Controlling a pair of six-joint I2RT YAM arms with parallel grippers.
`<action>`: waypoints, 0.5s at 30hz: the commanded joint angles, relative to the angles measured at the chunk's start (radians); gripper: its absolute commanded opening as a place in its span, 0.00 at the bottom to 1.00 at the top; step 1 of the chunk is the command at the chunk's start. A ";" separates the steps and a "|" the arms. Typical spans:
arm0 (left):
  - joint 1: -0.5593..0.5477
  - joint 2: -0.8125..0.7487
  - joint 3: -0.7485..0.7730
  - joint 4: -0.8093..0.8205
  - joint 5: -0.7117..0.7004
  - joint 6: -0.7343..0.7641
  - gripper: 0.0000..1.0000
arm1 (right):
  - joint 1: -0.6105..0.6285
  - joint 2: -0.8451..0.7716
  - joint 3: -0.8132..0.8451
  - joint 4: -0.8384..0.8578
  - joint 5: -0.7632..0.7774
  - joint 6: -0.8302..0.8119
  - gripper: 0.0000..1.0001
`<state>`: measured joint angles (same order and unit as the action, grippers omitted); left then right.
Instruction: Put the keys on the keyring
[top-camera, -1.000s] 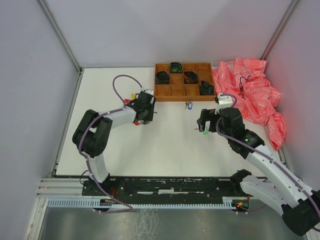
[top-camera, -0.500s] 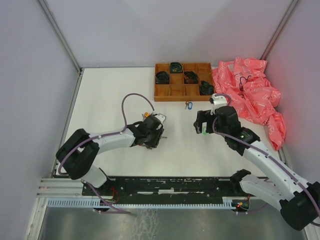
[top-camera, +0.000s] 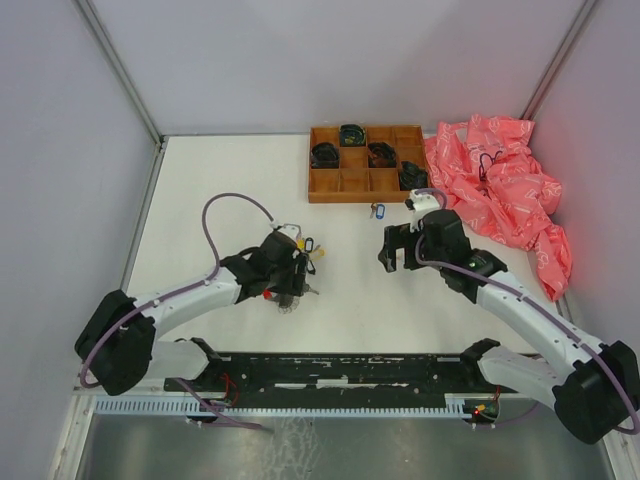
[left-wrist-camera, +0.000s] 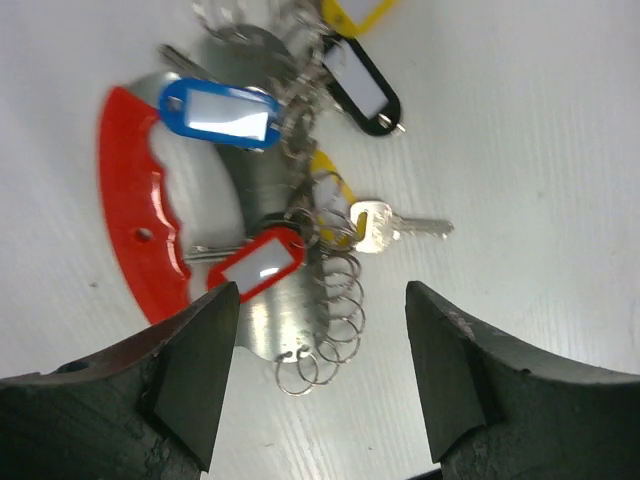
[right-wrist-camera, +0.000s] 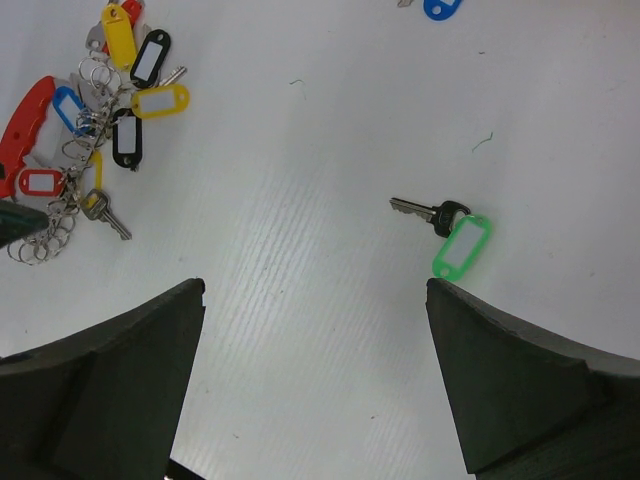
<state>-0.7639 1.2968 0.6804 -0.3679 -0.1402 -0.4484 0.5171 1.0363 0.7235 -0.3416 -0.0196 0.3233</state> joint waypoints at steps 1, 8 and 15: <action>0.115 -0.049 -0.012 0.030 -0.035 -0.076 0.76 | 0.007 0.014 0.045 0.058 -0.048 -0.019 1.00; 0.247 0.036 0.011 0.086 -0.060 -0.031 0.73 | 0.026 0.063 0.060 0.056 -0.108 -0.034 1.00; 0.265 0.168 0.037 0.124 -0.052 0.016 0.66 | 0.071 0.099 0.061 0.056 -0.109 -0.054 1.00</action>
<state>-0.5064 1.4033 0.6785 -0.3012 -0.1818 -0.4702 0.5659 1.1168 0.7349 -0.3233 -0.1135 0.2935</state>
